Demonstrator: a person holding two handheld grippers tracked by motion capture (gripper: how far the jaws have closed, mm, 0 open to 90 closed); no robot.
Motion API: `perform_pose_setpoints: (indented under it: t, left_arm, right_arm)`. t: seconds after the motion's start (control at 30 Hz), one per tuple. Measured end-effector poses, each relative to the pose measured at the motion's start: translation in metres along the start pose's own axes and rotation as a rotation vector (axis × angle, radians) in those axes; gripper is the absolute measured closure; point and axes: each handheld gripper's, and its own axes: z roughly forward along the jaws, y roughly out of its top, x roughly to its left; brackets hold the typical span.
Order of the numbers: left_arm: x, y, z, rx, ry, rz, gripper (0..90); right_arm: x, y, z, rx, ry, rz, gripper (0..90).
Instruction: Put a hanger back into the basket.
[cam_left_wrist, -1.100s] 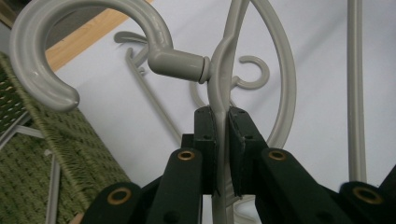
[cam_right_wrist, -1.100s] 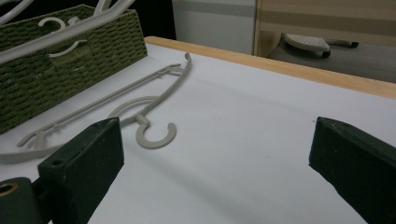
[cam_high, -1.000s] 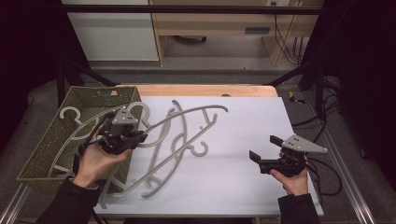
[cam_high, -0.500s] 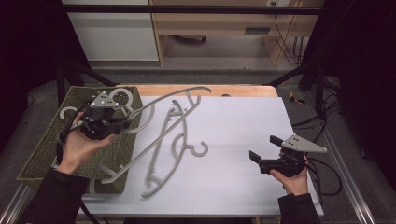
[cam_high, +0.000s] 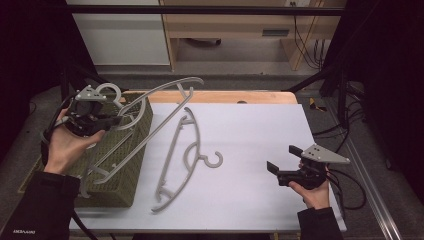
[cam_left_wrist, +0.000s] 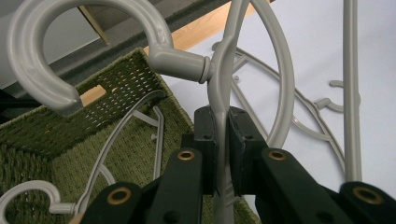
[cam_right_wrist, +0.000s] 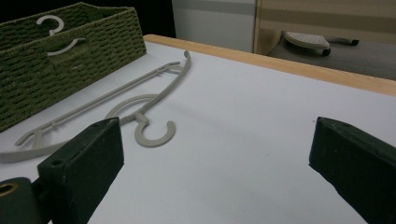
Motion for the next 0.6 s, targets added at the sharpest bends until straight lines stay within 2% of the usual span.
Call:
perform_pose_setpoints:
  t: [0.07,0.2,0.27,0.6]
  left_arm:
    - [0.005,0.0,0.001,-0.01,0.002,-0.006,82.5]
    - [0.015,-0.002,0.001,-0.001,0.006,0.006,82.5]
    - [0.02,-0.002,0.003,-0.011,0.012,0.017,82.5]
    - [0.045,-0.01,0.006,0.019,0.03,0.014,82.5]
  right_arm:
    - [0.0,0.0,0.0,0.0,0.0,0.001,3.5]
    - [0.0,0.0,0.0,0.001,0.001,-0.001,3.5]
    - [0.0,0.0,0.001,0.0,-0.001,0.002,3.5]
    - [-0.001,-0.001,0.001,0.003,-0.003,0.003,3.5]
